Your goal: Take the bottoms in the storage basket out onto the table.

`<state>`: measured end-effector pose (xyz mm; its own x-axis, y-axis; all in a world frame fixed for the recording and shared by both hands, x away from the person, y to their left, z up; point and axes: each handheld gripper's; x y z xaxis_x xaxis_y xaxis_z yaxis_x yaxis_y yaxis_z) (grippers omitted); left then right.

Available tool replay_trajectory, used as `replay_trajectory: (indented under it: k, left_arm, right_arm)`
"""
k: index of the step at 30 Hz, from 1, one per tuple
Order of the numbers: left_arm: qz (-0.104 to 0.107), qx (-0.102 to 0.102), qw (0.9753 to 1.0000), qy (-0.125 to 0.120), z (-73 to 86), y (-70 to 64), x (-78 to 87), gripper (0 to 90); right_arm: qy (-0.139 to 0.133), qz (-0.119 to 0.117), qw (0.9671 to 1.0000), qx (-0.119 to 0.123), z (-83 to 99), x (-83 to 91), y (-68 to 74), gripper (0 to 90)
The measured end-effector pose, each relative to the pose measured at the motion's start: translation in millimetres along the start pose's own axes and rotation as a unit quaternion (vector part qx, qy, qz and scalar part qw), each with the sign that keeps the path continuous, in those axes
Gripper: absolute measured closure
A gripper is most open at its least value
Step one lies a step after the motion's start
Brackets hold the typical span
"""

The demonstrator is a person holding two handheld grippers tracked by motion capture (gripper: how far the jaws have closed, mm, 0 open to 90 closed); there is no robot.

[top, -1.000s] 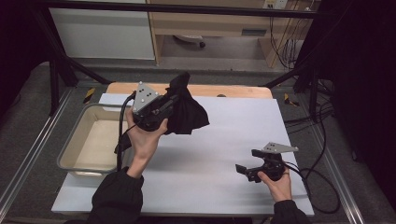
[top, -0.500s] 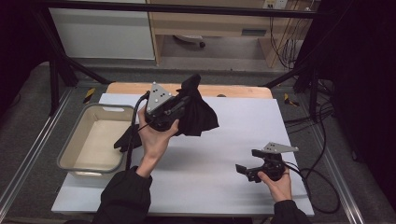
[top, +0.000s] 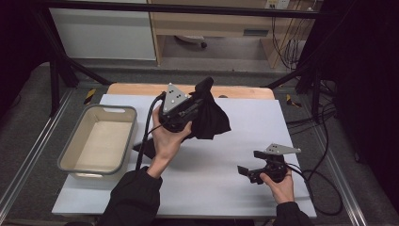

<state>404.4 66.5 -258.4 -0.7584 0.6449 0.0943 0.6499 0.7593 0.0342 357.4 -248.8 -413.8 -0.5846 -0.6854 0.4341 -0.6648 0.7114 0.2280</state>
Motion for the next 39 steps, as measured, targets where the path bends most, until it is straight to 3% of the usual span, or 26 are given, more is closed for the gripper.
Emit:
replay_trajectory:
  k: [7,11,23,39]
  left_arm:
    - [0.009,-0.005,0.9999,0.002,0.3,-6.6,-5.0,79.3]
    - [0.009,-0.003,0.9999,0.012,5.9,-2.9,-5.7,79.2]
    - [0.002,0.018,0.9992,0.037,32.6,12.9,-6.0,78.8]
    - [0.012,0.02,0.9961,0.085,69.4,17.8,-7.0,78.4]
  right_arm:
    - [-0.001,0.0,1.0,-0.001,-0.2,0.9,0.1,0.7]
    - [-0.001,0.0,1.0,-0.001,-0.3,1.2,0.1,0.7]
    - [0.0,0.0,1.0,0.001,0.2,0.0,0.1,0.7]
    - [0.002,0.002,1.0,0.001,0.3,0.2,0.1,0.7]
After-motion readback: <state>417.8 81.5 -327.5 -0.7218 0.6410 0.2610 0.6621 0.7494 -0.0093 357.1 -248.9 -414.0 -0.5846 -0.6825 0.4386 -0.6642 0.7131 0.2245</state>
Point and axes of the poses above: each handheld gripper's, and its own axes: x roughly backward along the jaws, z roughly out of its underside, y roughly to its left, and after that the axes turned 5 degrees about -y, right-handed
